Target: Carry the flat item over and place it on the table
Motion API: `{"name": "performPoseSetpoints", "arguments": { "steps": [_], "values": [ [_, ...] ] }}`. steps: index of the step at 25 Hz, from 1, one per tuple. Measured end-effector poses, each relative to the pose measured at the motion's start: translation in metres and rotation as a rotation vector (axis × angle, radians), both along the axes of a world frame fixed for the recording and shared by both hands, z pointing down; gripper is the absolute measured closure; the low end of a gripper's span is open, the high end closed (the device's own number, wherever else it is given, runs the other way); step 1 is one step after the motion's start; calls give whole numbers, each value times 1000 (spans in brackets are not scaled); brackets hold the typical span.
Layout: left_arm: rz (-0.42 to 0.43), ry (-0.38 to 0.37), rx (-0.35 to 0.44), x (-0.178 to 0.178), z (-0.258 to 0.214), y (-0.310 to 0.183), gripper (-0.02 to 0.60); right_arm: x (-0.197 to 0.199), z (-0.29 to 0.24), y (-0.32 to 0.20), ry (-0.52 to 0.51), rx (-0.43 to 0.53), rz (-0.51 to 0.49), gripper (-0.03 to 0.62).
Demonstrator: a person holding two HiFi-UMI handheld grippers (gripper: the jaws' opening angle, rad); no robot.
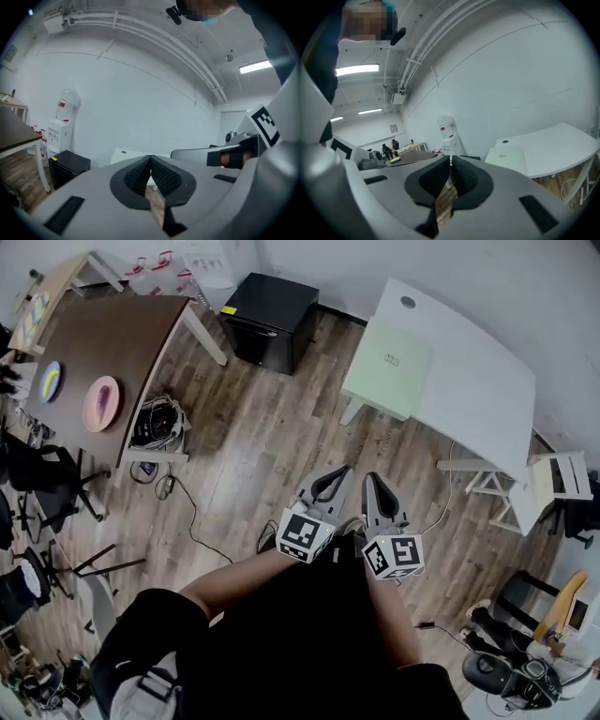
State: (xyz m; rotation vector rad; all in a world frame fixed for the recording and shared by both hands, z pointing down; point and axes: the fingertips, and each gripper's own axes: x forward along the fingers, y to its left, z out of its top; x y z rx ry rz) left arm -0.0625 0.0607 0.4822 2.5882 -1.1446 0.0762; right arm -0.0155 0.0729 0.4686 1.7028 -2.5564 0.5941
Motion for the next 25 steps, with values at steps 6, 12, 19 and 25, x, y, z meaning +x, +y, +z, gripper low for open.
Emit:
{"name": "performPoseSetpoints", "arguments": {
  "steps": [6,12,19,25],
  "values": [
    [-63,-38,68,9,-22,46,568,0,-19,52,89,92,20,554],
    [-74,-64,87,45,-26,119,568,38,-28,120,122,130,32,554],
    [-119,-103,104,78,-22,197,568,72,-21,193,167,116,54,557],
    [-130,-141,127,97,-24,232,568,88,-17,227,175,111,21,559]
  ]
}}
